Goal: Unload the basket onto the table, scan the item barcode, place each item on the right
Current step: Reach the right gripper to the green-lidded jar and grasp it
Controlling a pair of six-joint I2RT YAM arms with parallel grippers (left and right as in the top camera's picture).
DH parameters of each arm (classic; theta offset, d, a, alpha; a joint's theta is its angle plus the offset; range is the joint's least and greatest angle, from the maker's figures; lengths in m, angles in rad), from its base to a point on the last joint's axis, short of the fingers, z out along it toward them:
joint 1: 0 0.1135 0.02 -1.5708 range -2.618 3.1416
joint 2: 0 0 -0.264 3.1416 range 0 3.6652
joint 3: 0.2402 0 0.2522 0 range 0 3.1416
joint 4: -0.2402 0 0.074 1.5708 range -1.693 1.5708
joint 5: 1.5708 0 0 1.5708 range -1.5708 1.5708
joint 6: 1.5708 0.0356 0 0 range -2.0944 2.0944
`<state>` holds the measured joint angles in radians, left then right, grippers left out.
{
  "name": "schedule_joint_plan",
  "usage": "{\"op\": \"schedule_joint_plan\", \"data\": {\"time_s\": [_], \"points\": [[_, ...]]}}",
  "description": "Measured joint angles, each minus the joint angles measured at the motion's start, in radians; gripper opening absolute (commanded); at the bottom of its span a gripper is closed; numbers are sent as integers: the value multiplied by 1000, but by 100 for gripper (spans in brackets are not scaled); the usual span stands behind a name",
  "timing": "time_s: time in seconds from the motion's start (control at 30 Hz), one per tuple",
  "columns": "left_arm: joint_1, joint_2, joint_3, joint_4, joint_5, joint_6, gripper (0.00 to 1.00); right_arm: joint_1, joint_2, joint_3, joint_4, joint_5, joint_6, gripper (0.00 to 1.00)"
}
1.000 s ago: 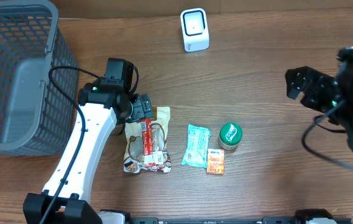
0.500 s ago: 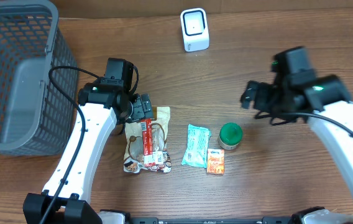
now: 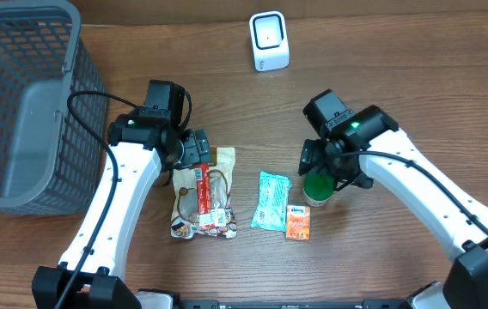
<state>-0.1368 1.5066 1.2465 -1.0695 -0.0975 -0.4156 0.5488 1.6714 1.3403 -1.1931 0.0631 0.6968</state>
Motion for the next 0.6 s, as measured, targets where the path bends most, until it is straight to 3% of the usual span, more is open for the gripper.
{"op": "schedule_joint_plan", "data": {"time_s": [0.6], "points": [[0,0,0,0,0,0,100,27,54,-64,92,-14,-91,97]]}}
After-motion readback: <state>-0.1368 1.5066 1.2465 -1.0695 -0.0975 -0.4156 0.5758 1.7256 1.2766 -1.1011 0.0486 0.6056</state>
